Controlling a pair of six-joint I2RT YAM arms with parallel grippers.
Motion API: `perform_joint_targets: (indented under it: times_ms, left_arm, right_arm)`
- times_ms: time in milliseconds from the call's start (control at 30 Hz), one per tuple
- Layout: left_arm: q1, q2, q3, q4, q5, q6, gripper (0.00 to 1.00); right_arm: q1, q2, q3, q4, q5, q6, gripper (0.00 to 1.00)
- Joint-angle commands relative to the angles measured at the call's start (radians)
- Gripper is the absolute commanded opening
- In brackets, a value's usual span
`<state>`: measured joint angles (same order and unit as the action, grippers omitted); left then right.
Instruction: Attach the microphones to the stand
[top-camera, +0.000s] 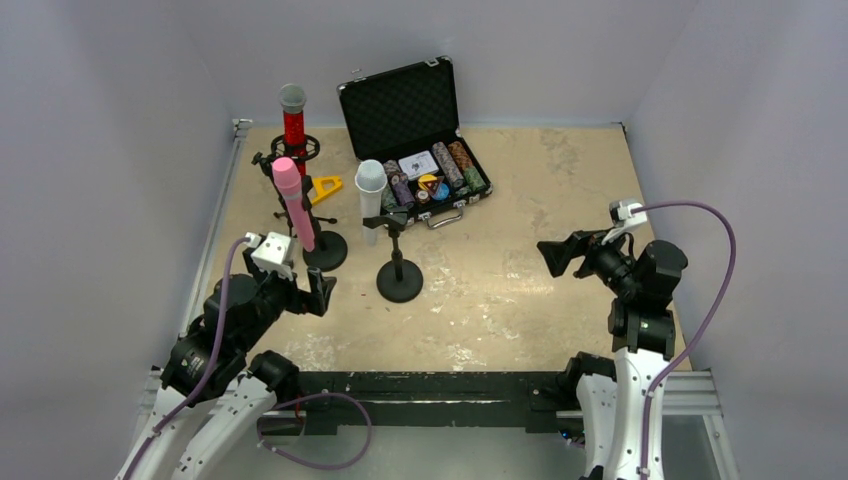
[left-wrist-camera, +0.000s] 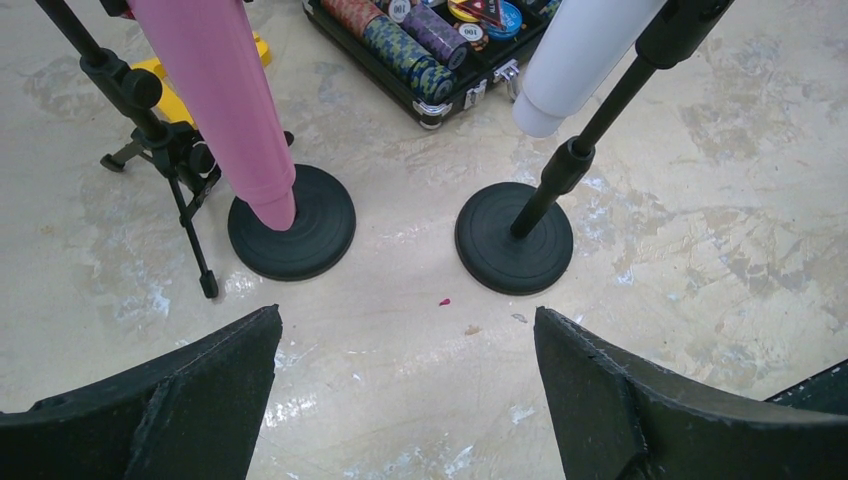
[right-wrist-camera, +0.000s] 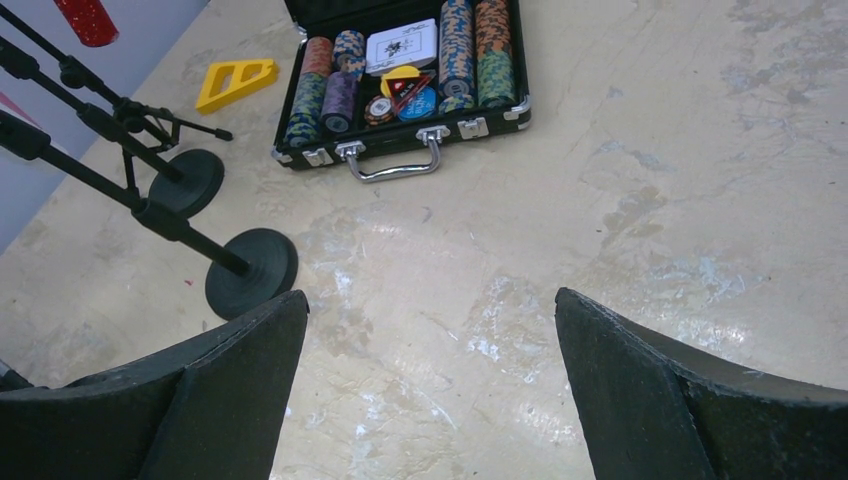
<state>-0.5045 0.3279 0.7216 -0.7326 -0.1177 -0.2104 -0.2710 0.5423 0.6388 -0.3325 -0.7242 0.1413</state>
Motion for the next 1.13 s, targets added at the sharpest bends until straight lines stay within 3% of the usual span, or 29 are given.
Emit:
perform_joint_targets:
  times_ms: [0,1100]
  left_arm:
    - [0.005,0.007,-0.005,0.04,0.006,0.026,1.0]
    - [0.005,0.017,-0.005,0.044,0.014,0.026,1.0]
  right_arm:
    - [-0.009,-0.011,0.035,0.024,-0.004,0.003,0.99]
    - [-0.015,-0.013,0.03,0.031,0.0,-0.004,0.98]
